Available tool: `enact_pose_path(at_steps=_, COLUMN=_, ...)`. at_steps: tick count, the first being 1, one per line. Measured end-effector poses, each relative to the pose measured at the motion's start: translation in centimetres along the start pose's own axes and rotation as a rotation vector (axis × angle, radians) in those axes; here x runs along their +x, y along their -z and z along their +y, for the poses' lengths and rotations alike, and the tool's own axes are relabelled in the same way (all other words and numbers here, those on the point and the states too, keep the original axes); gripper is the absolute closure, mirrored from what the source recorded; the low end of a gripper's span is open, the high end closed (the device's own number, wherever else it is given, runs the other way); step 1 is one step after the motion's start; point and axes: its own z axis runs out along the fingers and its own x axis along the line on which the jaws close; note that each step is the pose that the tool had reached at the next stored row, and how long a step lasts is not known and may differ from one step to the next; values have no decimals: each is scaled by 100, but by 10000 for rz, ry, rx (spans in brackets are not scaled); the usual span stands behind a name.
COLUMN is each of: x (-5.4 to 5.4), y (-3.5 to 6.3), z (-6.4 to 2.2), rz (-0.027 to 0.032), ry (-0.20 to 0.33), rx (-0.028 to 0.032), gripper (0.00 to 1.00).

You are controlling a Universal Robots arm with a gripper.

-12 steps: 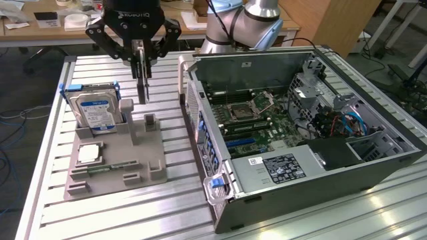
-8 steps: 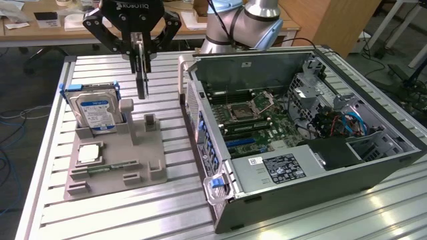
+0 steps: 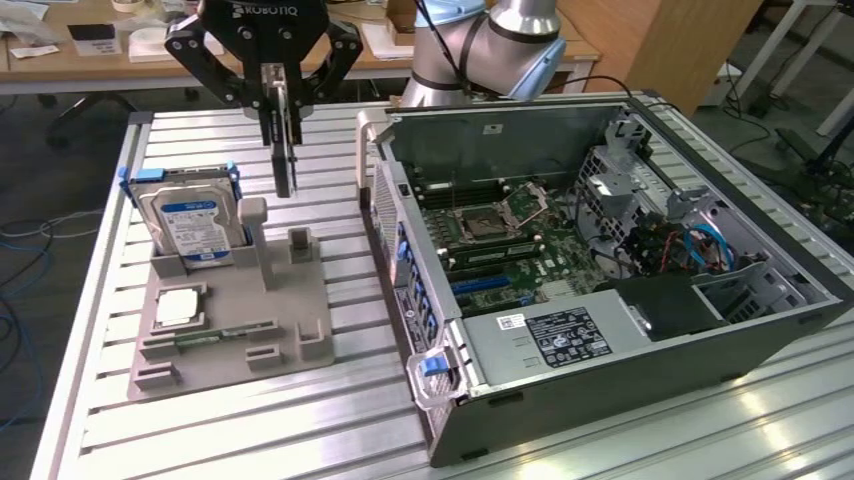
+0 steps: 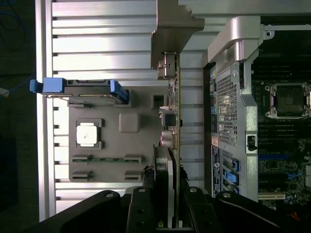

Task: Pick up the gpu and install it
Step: 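Pick up the gpu and move the gpu toward the slot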

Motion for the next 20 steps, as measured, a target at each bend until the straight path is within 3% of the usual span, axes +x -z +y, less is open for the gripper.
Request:
enact_pose_path(at_steps=9, x=-13, y=3, z=1, rz=3, ry=1, rx=2, gripper=72)
enact_pose_path(at_steps=20, x=-257, y=3, z=10, rz=-1, ry=-2, rx=-2, gripper=72)
